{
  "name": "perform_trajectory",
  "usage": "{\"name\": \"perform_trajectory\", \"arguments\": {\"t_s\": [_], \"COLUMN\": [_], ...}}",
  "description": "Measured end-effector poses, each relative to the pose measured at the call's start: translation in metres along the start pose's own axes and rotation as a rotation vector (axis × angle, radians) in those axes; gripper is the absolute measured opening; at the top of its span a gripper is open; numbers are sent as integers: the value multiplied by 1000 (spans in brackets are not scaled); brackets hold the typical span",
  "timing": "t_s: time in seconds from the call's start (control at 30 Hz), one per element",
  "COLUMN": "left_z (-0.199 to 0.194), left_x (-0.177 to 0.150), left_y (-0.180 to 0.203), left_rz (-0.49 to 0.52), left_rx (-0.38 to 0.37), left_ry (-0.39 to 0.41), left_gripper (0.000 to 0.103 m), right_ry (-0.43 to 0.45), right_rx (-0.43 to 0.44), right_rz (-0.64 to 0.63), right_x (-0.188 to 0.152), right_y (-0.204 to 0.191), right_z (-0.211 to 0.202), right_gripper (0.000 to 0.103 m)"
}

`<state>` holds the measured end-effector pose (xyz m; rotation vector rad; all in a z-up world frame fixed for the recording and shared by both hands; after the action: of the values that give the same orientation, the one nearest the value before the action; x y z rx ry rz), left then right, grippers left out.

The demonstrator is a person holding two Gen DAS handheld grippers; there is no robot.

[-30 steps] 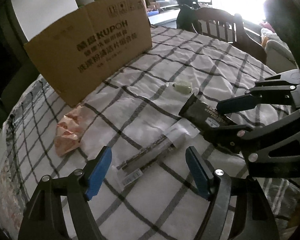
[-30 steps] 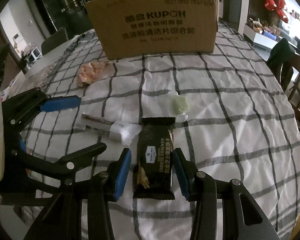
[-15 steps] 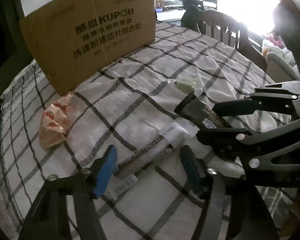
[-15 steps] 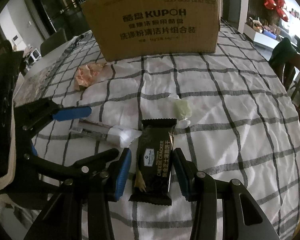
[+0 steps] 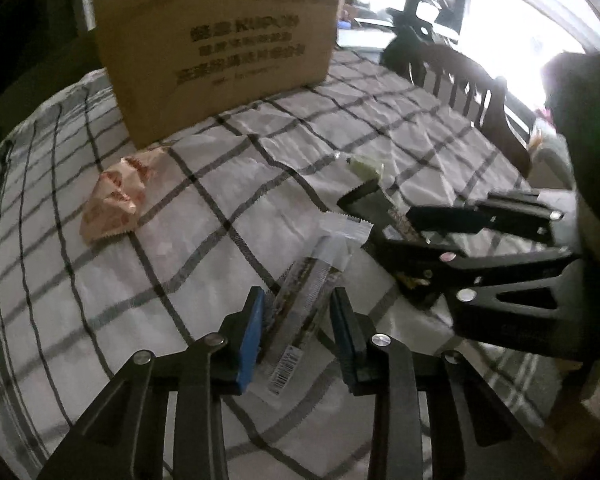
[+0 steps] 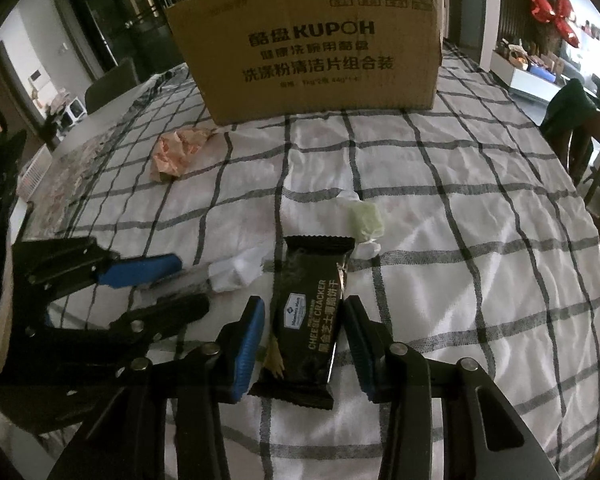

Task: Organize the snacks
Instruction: 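Grasp the dark cheese cracker packet with the right tool while the left tool grasps the clear stick pack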

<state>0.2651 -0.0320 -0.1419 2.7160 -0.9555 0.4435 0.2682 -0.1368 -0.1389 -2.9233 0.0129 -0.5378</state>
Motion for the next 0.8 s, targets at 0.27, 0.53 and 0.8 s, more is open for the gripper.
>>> {"name": "perform_trajectory", "arguments": {"t_s": [0.27, 0.53, 0.8], "left_z": [-13, -20, -6], "left_x": [-1, 6, 6], "left_y": [-3, 3, 5], "left_rz": [-123, -182, -187], "left_rx": [5, -5, -2], "left_ry": [54, 101, 64], "left_gripper": [29, 19, 17], "right_ry": [11, 32, 70], "right_rx": [23, 54, 58], "right_rz": [-1, 3, -9], "right_x": [0, -3, 2], "right_y": [1, 5, 4], "right_z": [-1, -12, -25], "right_gripper": [32, 32, 32]}}
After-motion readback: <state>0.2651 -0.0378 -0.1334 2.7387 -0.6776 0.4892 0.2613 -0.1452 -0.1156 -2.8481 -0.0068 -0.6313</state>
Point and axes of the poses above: each gripper's, at about its wrist camera, not at the fingertips, and z roughly the way its jaws point, y to its right, x to its top, the point moved 6 cm from there along z, roughly the way its jaws point, and after that the axes turned 10 degrees about -y, right-handed, at the moved point
